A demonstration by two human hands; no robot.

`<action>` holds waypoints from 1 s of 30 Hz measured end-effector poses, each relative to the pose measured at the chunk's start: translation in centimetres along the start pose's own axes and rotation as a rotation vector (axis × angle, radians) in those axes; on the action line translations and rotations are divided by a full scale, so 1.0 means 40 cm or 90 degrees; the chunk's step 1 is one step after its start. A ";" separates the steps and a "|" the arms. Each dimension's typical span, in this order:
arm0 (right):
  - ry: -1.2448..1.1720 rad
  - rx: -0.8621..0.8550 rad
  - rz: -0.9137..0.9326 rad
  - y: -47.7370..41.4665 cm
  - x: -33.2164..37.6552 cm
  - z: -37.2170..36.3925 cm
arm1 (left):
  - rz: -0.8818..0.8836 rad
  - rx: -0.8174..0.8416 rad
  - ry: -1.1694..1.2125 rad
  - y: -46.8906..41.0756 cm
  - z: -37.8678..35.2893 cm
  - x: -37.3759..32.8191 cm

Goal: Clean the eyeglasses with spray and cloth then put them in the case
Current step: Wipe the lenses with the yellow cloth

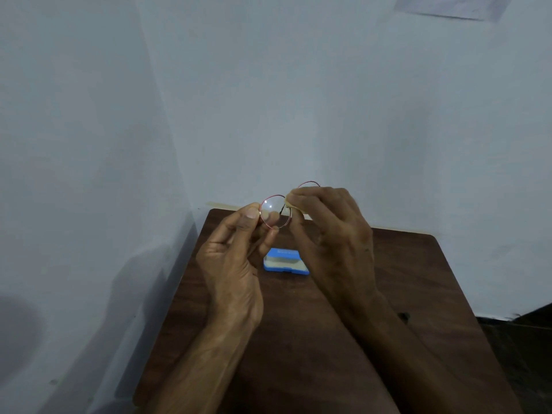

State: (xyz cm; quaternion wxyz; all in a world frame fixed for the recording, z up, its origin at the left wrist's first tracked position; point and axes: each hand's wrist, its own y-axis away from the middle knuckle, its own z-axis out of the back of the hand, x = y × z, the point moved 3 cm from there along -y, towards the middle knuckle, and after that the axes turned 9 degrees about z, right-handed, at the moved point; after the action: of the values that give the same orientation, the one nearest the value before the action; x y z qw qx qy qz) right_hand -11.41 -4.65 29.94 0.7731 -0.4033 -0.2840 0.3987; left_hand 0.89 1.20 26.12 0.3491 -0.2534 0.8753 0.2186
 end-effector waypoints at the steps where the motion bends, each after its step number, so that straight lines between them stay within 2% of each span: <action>1: -0.001 -0.004 -0.003 -0.001 -0.004 0.000 | 0.003 0.002 -0.001 0.000 0.000 0.001; 14: -0.063 0.000 -0.032 0.013 -0.012 -0.014 | 0.015 -0.006 -0.001 -0.023 0.006 0.017; 18: -0.189 -0.068 -0.174 0.076 -0.065 0.009 | 0.057 0.008 0.006 -0.043 0.015 0.038; 20: -0.217 -0.052 -0.242 0.171 -0.102 -0.003 | 0.083 0.012 0.005 -0.053 0.024 0.051; 22: -0.184 0.034 -0.291 0.319 -0.141 -0.050 | 0.110 0.007 -0.018 -0.066 0.040 0.068; 26: -0.051 0.324 -0.332 0.652 -0.238 -0.161 | 0.140 0.019 -0.099 -0.078 0.071 0.113; 30: 0.025 0.508 -0.346 0.817 -0.291 -0.210 | 0.139 0.056 -0.169 -0.072 0.084 0.148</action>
State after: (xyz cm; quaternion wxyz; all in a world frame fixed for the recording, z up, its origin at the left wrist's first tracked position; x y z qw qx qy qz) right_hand -23.75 -6.17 -3.50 0.9490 0.0059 -0.1894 0.2521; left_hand 0.58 -0.87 19.02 0.4465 -0.1105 0.8526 0.2482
